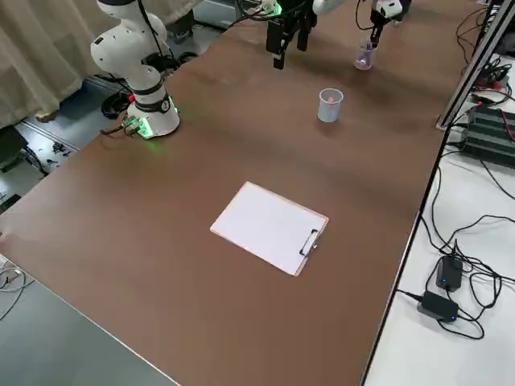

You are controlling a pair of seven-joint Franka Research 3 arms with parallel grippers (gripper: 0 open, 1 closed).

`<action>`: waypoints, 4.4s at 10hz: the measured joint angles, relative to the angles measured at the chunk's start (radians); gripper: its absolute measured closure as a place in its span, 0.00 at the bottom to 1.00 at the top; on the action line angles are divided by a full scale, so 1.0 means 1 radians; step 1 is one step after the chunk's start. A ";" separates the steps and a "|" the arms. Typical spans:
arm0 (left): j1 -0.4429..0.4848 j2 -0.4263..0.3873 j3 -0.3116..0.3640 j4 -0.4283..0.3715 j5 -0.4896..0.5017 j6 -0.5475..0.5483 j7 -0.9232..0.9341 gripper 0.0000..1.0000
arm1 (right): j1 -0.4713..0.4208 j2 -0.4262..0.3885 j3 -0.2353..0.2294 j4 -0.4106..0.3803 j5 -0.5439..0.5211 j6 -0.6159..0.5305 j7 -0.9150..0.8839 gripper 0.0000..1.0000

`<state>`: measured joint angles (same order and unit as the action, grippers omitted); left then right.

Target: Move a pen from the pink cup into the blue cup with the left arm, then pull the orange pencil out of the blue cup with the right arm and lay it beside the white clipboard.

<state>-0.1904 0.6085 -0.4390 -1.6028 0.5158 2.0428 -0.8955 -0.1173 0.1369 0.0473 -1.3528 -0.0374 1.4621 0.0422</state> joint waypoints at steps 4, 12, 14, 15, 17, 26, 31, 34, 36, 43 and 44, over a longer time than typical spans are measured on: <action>0.003 -0.099 -0.009 0.006 -0.007 -0.045 -0.002 0.83 | 0.000 0.000 0.002 0.000 0.000 0.001 -0.005 0.00; -0.100 -0.219 -0.134 0.132 -0.159 -0.052 -0.245 0.83 | 0.000 0.000 0.002 0.001 0.000 0.002 -0.006 0.00; -0.183 -0.190 -0.131 0.184 -0.140 -0.009 -0.365 0.83 | 0.000 0.000 0.003 0.001 0.000 0.016 -0.006 0.00; -0.223 -0.169 -0.129 0.189 -0.091 0.030 -0.446 0.83 | 0.000 0.000 0.003 0.001 0.000 0.018 -0.006 0.00; -0.314 -0.098 -0.110 0.205 0.052 0.087 -0.610 0.83 | 0.000 0.000 0.003 0.000 0.000 0.019 -0.006 0.00; -0.584 0.086 0.184 0.363 0.134 0.218 -0.796 0.83 | 0.000 0.000 0.003 0.001 0.000 0.031 -0.055 0.00; -0.588 0.153 0.185 0.363 0.134 0.278 -0.798 0.83 | 0.000 0.000 0.004 0.001 0.000 0.032 -0.057 0.00; -0.589 0.165 0.185 0.363 0.134 0.278 -0.798 0.67 | 0.000 0.000 0.004 0.001 0.000 0.032 -0.058 0.00; -0.589 0.165 0.185 0.367 0.134 0.278 -0.798 0.37 | 0.000 0.000 0.005 0.001 0.000 0.033 -0.060 0.00; -0.408 0.065 0.093 0.374 0.041 0.091 -0.583 0.00 | 0.026 0.004 0.016 -0.006 0.055 -0.013 -0.070 0.00; -0.307 0.045 0.015 0.359 0.022 0.070 -0.513 0.00 | 0.033 0.012 0.017 -0.013 0.147 -0.015 -0.070 0.00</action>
<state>-0.4971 0.6536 -0.4236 -1.2439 0.5377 2.1129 -1.4081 -0.0843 0.1485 0.0642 -1.3654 0.1091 1.4473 -0.0277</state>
